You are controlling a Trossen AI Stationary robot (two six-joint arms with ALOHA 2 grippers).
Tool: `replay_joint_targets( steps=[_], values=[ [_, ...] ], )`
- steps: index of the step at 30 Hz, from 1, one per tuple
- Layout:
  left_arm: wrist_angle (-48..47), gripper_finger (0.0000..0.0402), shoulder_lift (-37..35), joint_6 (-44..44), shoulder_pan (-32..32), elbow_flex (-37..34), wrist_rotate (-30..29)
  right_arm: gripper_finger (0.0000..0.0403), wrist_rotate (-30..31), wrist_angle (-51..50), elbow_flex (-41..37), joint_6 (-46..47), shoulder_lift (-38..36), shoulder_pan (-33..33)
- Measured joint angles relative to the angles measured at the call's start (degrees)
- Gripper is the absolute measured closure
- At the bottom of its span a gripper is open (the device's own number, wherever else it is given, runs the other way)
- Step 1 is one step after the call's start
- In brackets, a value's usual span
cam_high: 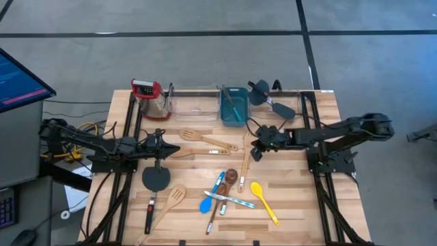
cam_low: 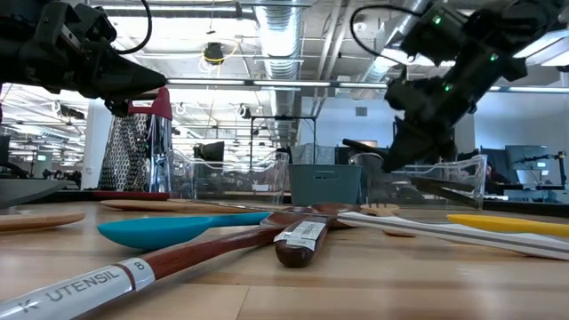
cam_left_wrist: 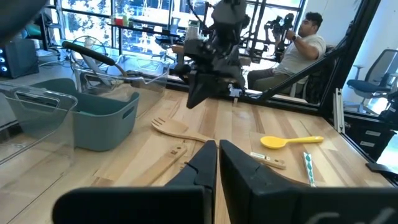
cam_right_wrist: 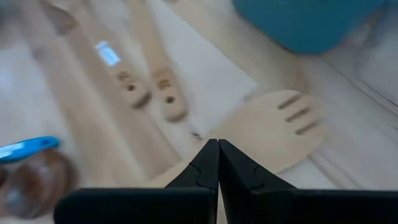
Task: Pick & Place Kitchen Items
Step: Put the brown spork into the left transparent bin
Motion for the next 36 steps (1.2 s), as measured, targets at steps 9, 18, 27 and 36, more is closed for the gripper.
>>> replay_joint_targets(
  steps=[9,18,27,36],
  values=[
    [0.0,0.0394,0.0,0.0,0.0,0.0,0.0,0.0403,0.5,3.7,0.0,2.2,7.6,-1.8],
    [-0.1,0.0394,0.0,0.0,0.0,0.0,0.0,0.0403,3.7,6.4,0.0,2.2,10.2,-2.3],
    [-0.2,0.0394,0.0,0.0,0.0,0.0,0.0,0.0403,3.7,3.5,0.0,4.1,10.1,-2.3],
    [-0.2,0.0394,0.0,0.0,0.0,0.0,0.0,0.0403,3.9,-4.1,0.2,8.1,10.0,-2.1]
  ],
)
